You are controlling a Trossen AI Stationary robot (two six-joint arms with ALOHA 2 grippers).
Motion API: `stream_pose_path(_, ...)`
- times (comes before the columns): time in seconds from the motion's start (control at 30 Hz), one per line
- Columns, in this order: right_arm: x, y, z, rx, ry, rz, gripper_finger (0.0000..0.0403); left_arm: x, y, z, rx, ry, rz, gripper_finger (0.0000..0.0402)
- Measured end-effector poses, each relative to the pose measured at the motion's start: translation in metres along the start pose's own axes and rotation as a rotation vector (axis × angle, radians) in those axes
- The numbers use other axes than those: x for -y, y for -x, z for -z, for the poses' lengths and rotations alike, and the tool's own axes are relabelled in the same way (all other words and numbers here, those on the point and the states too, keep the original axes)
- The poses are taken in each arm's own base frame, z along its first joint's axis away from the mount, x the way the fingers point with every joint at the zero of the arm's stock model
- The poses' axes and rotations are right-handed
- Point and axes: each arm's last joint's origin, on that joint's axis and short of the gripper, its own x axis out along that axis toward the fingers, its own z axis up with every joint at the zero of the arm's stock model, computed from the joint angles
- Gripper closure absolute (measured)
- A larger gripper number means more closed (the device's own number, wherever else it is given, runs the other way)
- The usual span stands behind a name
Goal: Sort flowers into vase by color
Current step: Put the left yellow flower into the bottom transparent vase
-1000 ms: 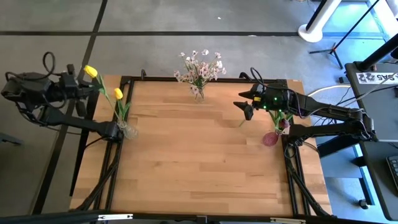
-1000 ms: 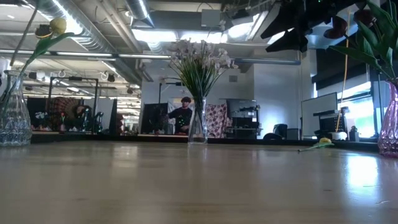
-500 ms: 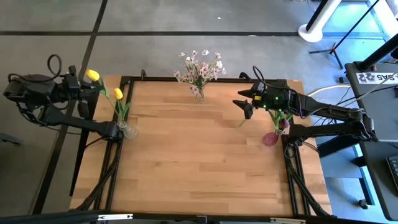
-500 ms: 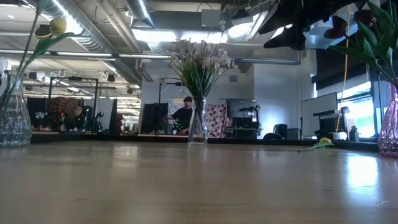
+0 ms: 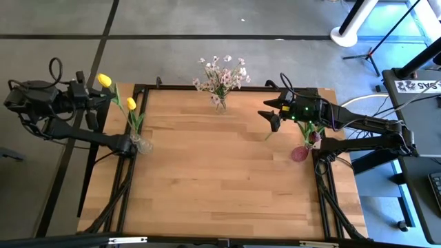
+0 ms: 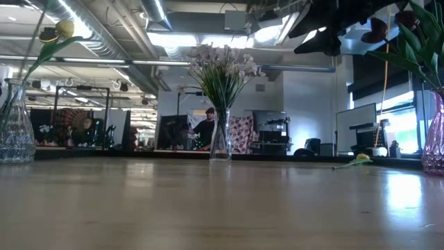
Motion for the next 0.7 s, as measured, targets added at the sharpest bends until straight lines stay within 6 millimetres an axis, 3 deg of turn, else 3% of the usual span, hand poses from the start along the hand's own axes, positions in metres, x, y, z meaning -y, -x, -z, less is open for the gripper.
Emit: stream_pose_path(0.7, 0.0000, 0.0000, 0.0001, -0.001, 0.002, 0.000, 0.0127, 0.0000, -0.0018, 0.0028, -0.032, -0.033, -0.041, 0.0401)
